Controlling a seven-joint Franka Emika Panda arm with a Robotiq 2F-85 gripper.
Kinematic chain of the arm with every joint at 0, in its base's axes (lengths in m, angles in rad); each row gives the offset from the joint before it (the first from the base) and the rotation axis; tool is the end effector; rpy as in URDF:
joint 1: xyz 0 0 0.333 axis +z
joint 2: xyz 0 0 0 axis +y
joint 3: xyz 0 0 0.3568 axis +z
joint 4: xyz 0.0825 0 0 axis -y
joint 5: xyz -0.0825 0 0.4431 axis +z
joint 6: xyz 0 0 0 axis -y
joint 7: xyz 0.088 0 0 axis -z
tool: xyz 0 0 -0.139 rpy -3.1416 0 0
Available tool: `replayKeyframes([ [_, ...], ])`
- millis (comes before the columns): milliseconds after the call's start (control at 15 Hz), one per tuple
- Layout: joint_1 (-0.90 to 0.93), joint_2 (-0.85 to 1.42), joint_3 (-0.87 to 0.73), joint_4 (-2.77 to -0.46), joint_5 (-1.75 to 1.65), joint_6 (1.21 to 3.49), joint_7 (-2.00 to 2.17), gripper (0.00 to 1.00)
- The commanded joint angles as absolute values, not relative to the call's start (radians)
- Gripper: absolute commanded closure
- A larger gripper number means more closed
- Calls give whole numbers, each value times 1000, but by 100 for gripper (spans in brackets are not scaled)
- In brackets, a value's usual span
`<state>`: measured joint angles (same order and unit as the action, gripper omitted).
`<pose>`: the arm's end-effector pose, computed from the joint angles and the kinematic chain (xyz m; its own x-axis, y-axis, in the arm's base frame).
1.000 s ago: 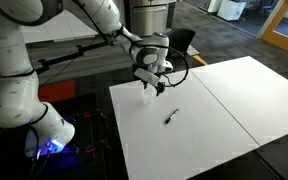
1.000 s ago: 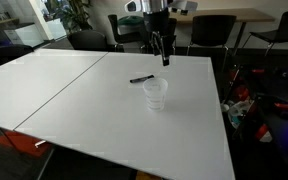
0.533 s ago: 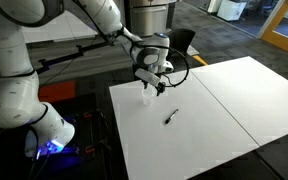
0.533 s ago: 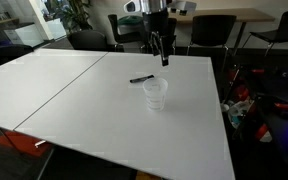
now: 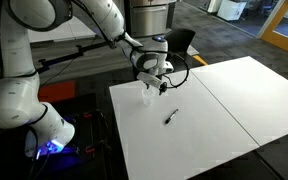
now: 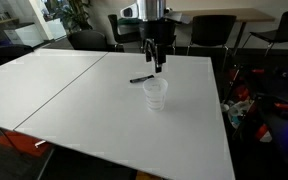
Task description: Move the cup to the right, put the marker in the cup and then remove it and put it back on the table
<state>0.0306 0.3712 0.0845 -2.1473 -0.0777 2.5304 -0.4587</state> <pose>0.6176 0.0717 0.1868 0.8073 0.5901 0.0056 0.5900 -0.8072 0.0193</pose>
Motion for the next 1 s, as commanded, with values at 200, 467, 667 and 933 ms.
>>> replayKeyframes([
  [200, 4, 454, 112, -2123, -106, 2619, -482, 0],
  [467, 0, 515, 119, -2087, -118, 2642, -486, 0],
  [667, -1, 563, 126, -2049, -121, 2632, -488, 0],
  [933, 7, 607, 125, -2012, -144, 2628, -481, 41],
])
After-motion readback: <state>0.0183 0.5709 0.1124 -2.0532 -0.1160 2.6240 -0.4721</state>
